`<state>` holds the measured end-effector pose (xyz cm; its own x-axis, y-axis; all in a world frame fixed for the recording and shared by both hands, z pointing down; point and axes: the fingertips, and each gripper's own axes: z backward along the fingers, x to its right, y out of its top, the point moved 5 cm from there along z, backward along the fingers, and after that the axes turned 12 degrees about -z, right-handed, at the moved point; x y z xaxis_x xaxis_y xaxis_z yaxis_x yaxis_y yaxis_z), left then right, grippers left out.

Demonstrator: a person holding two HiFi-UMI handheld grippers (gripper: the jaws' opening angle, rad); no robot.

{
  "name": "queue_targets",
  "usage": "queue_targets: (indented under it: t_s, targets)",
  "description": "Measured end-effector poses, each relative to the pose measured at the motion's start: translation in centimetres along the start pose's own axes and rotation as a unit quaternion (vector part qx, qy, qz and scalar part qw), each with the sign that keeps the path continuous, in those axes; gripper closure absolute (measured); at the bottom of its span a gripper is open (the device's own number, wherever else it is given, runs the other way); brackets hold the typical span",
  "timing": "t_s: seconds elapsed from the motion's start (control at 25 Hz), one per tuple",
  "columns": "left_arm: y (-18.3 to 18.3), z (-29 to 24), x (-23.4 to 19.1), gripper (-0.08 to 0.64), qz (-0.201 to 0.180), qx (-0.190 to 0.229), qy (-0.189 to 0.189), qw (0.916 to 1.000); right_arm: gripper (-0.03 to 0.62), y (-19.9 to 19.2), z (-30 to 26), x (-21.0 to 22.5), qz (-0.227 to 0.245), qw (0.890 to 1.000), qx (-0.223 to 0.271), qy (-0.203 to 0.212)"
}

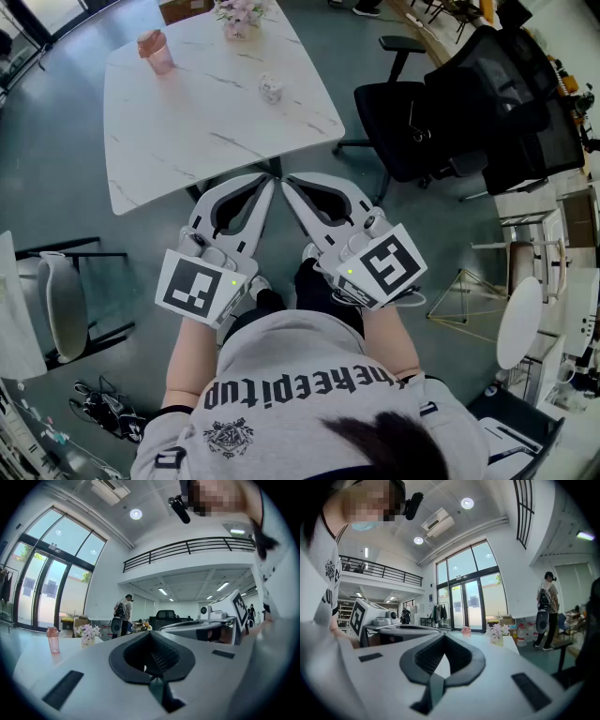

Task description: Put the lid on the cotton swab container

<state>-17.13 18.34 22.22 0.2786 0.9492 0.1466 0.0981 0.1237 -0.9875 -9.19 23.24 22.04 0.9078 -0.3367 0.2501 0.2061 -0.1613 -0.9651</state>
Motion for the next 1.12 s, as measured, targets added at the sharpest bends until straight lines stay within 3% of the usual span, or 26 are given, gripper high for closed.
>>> queue_targets:
  t_s: [0.48, 0.76, 1.12]
  targets:
    - [0.5, -1.5, 1.6, 0.545, -0.006, 0.014, 0.003, 0.9999, 0.581, 0.6, 1.4, 1.6, 0.002, 1.0, 0.0, 0.011]
    - [0.6, -3.2, 2.0, 0.545, -0.006, 0.011, 0.028, 0.9995, 0.581, 1.2, 1.8, 3.7, -0.028, 0.999, 0.001, 0.036]
    - [0.5, -7.1, 2.0, 0.545, -0.014, -0.002, 0.062, 0.998, 0.581, 2.4, 1.4, 7.8, -0.03, 0.997, -0.008, 0.076]
